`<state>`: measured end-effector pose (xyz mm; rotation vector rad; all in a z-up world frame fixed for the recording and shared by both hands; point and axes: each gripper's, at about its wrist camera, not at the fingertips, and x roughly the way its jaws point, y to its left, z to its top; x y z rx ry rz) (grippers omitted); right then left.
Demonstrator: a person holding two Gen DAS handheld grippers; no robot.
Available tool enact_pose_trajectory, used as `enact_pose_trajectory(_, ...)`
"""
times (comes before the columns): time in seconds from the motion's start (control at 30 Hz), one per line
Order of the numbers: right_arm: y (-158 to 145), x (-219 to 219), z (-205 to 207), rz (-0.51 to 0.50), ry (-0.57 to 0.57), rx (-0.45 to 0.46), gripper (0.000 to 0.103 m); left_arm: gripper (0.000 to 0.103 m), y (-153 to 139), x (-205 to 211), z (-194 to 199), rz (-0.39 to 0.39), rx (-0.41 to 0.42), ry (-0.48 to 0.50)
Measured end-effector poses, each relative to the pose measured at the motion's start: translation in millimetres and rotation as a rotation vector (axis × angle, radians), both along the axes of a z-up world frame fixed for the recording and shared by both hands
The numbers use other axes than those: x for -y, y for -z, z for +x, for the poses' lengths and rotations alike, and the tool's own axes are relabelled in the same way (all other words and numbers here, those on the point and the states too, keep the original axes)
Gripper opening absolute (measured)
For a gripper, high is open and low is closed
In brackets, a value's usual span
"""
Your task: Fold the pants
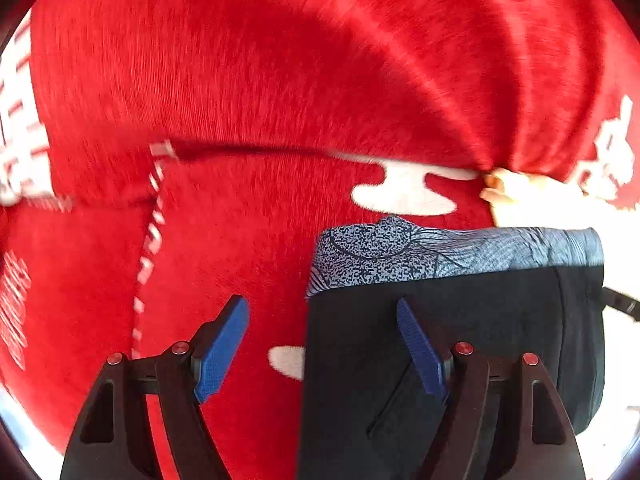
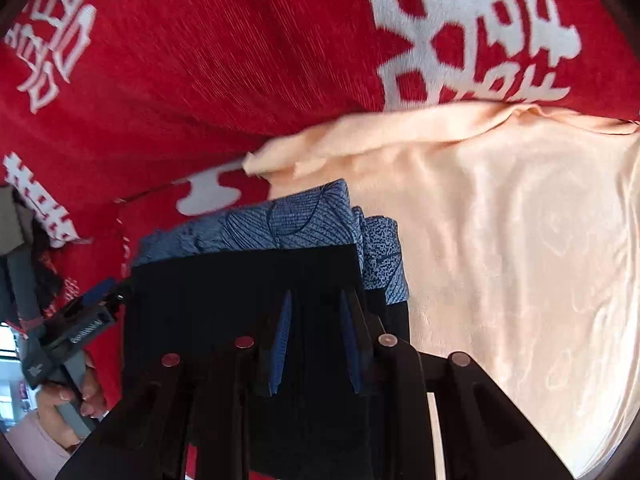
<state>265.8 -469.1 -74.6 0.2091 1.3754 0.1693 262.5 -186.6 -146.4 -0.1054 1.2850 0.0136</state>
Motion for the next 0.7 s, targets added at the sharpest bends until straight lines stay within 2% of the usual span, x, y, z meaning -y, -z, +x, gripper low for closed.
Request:
enact_pose_trajectory(0.03, 5, 0, 0, -0.006, -0.005, 0.010, 0.027, 0.086, 4, -1, -3, -0.009, 0.000, -0.011)
enact_pose_trajectory(0.1, 3, -1, -1, -0.009, -0.025, 0.034, 0.027, 0.092, 6, -3, -6, 0.003, 0.014, -0.023)
enact_pose_trajectory(0.2, 2, 5, -7, -0.036, -0.041, 0.032, 0.028, 0.092, 5, -7, -8, -0.024, -0.008, -0.016)
enact_pose_trajectory(0.23, 2, 7, -8, -0.069, -0.035, 0.016, 0.036, 0.092, 2, -7, -9, -0.019, -0.016, -0.007)
enact_pose_trajectory(0.27, 3, 10, -12, -0.073, -0.022, 0.000, 0.051, 0.092, 0, -7, -11, -0.011, -0.019, -0.002)
enact_pose_trajectory(0.3, 4, 16, -15, -0.063, 0.004, -0.017, 0.054, 0.092, -3, -7, -13, -0.003, -0.023, 0.004)
enact_pose_trajectory(0.4, 3, 33, -31, -0.004, 0.068, -0.051, 0.054, 0.092, -8, -7, -22, 0.013, -0.045, 0.019)
enact_pose_trajectory(0.57, -8, 36, -64, -0.019, 0.084, -0.060, 0.055, 0.092, -13, -16, -36, -0.017, -0.099, 0.006)
enact_pose_trajectory(0.7, -21, 28, -86, -0.084, 0.080, -0.023, 0.055, 0.092, -15, -18, -48, -0.039, -0.143, 0.012)
